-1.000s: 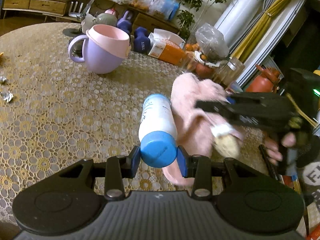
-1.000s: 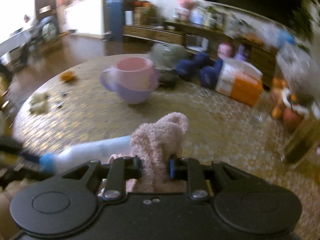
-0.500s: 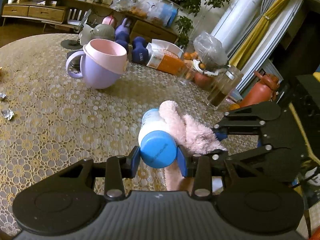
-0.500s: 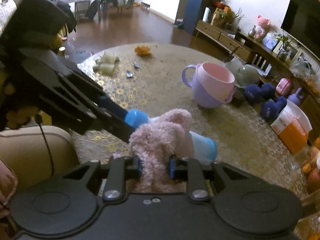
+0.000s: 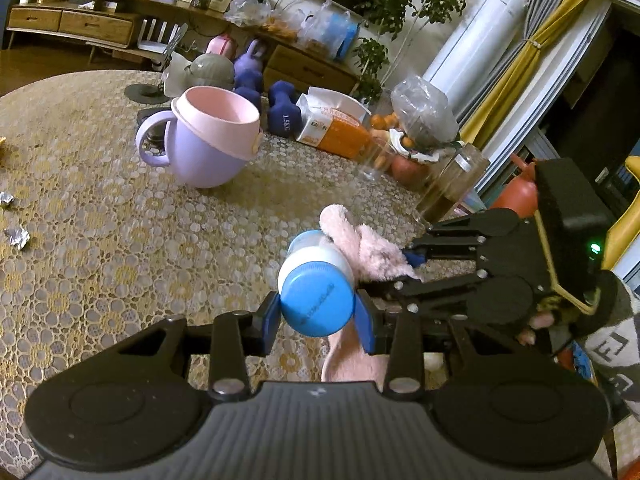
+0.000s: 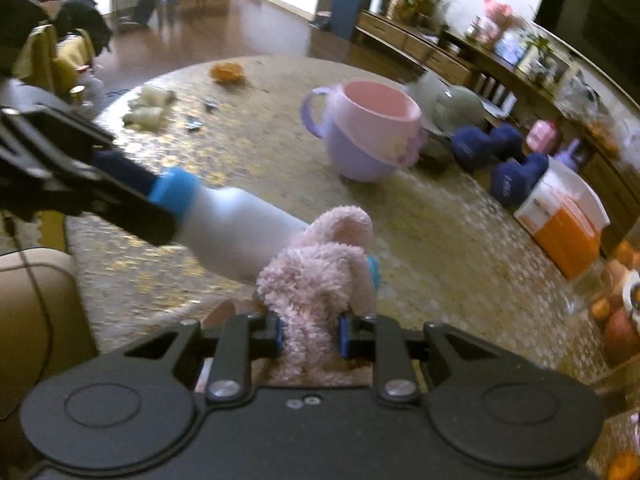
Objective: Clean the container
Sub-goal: 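Wipe the bottle side with the towel in the right tool, then drape the towel over the bottle and rub it with the right tool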
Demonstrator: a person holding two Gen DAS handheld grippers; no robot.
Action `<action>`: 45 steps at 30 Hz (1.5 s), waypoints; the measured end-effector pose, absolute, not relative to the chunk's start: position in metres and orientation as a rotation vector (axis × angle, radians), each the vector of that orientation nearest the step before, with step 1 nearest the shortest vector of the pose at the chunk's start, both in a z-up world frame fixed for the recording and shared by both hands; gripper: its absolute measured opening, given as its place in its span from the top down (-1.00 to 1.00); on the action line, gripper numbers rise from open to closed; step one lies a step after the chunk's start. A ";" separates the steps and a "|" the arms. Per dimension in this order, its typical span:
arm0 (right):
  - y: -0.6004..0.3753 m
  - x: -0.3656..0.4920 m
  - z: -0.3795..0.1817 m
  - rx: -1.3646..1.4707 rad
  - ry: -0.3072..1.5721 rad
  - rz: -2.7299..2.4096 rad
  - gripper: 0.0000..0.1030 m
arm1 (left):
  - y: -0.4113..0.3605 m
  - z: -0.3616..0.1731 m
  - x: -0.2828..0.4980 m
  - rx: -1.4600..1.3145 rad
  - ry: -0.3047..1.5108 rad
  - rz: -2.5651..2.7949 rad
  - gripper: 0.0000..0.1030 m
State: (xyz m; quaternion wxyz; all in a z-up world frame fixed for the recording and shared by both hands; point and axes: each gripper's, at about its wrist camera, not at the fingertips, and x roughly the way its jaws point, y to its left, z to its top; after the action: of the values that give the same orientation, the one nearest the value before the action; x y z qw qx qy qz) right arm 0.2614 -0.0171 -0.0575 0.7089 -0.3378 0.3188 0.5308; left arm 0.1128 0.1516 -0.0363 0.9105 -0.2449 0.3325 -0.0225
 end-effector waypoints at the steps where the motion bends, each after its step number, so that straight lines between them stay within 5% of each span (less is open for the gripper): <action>1: -0.017 0.265 -0.060 -0.751 0.712 1.165 0.57 | 0.152 -0.038 0.112 -0.513 0.691 -0.049 0.27; 19: -0.062 0.241 -0.051 -0.731 0.698 1.065 0.57 | 0.137 -0.098 0.103 -0.540 0.858 -0.038 0.24; 34: -0.044 0.204 -0.011 -0.677 0.599 1.212 0.57 | 0.119 -0.085 0.105 -0.407 0.822 0.036 0.22; 45: 0.018 0.202 -0.049 -0.722 0.667 1.290 0.56 | 0.094 -0.084 0.102 -0.256 0.799 0.015 0.26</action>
State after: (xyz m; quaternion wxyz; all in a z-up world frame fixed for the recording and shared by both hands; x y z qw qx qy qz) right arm 0.2016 0.0184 -0.0491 0.6888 -0.3227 0.2981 0.5767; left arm 0.1017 0.0944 -0.0836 0.9132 -0.1243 0.3879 0.0072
